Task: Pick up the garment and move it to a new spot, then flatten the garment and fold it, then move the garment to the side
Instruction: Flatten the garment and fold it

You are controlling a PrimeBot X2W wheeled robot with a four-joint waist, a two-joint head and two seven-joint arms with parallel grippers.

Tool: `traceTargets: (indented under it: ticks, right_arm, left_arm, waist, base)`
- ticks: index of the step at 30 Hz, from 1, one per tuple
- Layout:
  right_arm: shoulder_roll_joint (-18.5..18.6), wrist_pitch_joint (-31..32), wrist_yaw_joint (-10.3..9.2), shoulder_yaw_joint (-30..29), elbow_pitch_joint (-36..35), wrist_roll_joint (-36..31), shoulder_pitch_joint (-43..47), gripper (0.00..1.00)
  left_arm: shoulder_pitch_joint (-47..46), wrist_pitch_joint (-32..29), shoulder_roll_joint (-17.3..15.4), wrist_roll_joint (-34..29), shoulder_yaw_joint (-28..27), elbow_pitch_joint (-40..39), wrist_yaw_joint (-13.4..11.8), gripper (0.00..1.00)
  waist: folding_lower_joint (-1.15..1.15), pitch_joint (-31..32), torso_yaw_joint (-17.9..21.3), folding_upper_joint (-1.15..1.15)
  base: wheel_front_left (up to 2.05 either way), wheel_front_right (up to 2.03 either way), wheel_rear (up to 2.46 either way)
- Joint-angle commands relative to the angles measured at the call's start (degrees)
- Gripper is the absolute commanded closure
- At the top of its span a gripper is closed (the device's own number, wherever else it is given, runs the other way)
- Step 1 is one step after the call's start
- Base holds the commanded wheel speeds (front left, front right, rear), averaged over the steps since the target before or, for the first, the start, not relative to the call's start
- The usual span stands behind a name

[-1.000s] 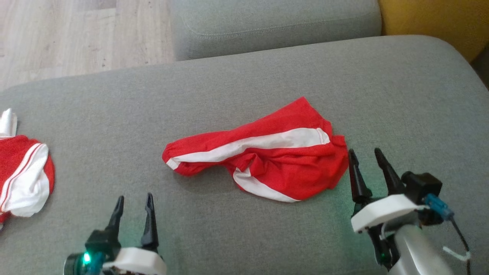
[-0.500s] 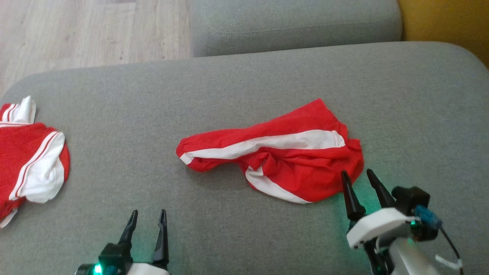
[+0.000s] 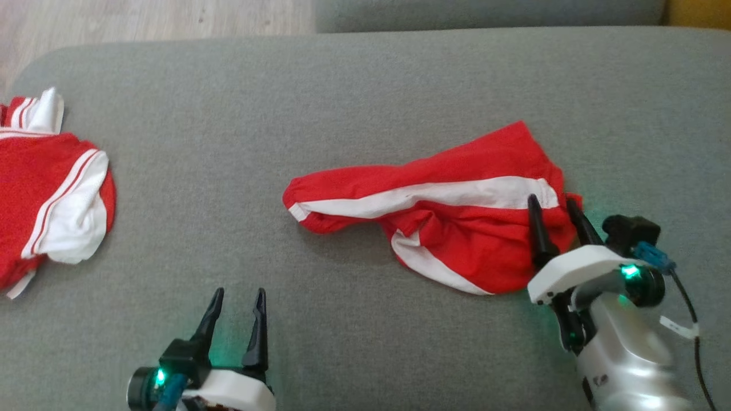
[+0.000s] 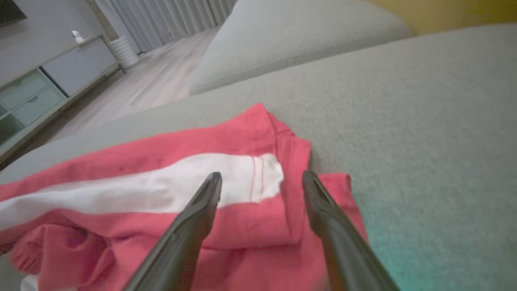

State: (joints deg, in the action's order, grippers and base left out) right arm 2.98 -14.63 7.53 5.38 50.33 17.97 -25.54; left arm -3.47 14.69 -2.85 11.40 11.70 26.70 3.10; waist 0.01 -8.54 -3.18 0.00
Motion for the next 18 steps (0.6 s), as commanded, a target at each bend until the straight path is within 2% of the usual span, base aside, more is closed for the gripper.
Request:
traceTargets:
  ticks: [1, 18]
  right_arm:
    - [0.09, -0.37, -0.04, 1.17, -0.83, 0.75, -2.81, 0.00]
    - [1.37, -0.37, -0.04, 8.59, -1.45, 10.94, -3.83, 0.00]
  left_arm:
    - [-2.27, 0.30, -0.03, 0.54, -0.88, -1.04, 0.37, 0.00]
    - [-4.73, 0.30, -0.03, 1.04, -0.10, -0.68, 0.52, 0.00]
  waist:
    - [-0.01, -0.84, -0.64, 0.00]
    - [-0.01, -3.20, -1.04, 0.00]
  base:
    - [0.00, 0.00, 0.00]
    - [0.00, 0.00, 0.00]
